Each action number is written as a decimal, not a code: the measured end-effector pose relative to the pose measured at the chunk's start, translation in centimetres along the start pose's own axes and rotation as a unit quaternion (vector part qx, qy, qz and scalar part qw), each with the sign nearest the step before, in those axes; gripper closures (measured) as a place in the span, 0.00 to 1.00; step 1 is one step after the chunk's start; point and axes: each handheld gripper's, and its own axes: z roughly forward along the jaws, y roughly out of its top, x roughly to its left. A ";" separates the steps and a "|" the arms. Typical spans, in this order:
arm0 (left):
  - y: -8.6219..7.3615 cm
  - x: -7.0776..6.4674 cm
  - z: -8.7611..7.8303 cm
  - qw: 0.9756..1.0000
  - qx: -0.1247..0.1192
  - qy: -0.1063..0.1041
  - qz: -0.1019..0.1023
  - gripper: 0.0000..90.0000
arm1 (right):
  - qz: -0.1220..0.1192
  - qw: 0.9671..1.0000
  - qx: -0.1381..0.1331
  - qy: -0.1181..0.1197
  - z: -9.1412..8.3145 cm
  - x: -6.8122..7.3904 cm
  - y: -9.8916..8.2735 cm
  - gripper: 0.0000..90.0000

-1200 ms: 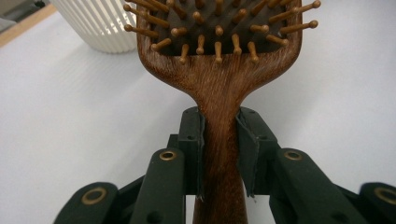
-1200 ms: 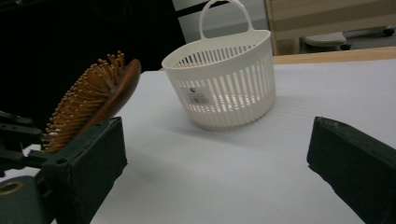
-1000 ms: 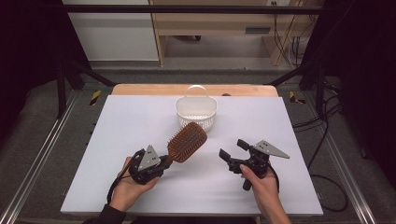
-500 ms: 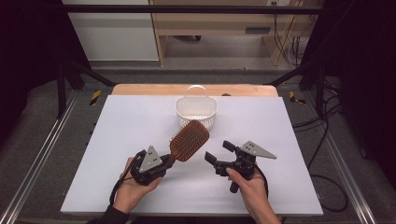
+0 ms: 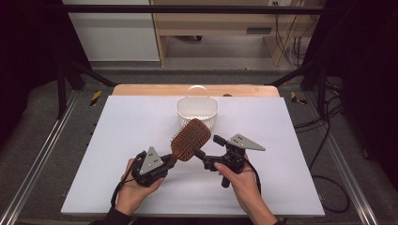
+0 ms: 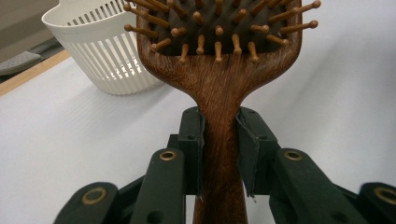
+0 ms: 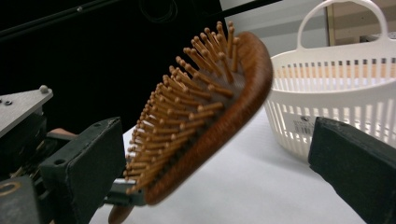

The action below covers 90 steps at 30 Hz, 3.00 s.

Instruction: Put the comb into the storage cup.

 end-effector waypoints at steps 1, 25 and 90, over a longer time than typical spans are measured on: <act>0.0 0.0 0.0 1.000 -0.003 0.001 -0.002 0.80 | -0.001 1.000 0.003 0.001 0.4 0.1 0.1 0.05; 0.3 -0.8 0.2 1.000 -0.008 -0.002 0.014 0.80 | 0.017 1.000 0.001 0.013 1.1 0.2 -0.2 0.07; 0.3 -2.2 0.9 0.999 -0.009 -0.004 0.047 0.80 | 0.089 0.994 -0.018 0.052 0.1 -1.2 0.4 0.40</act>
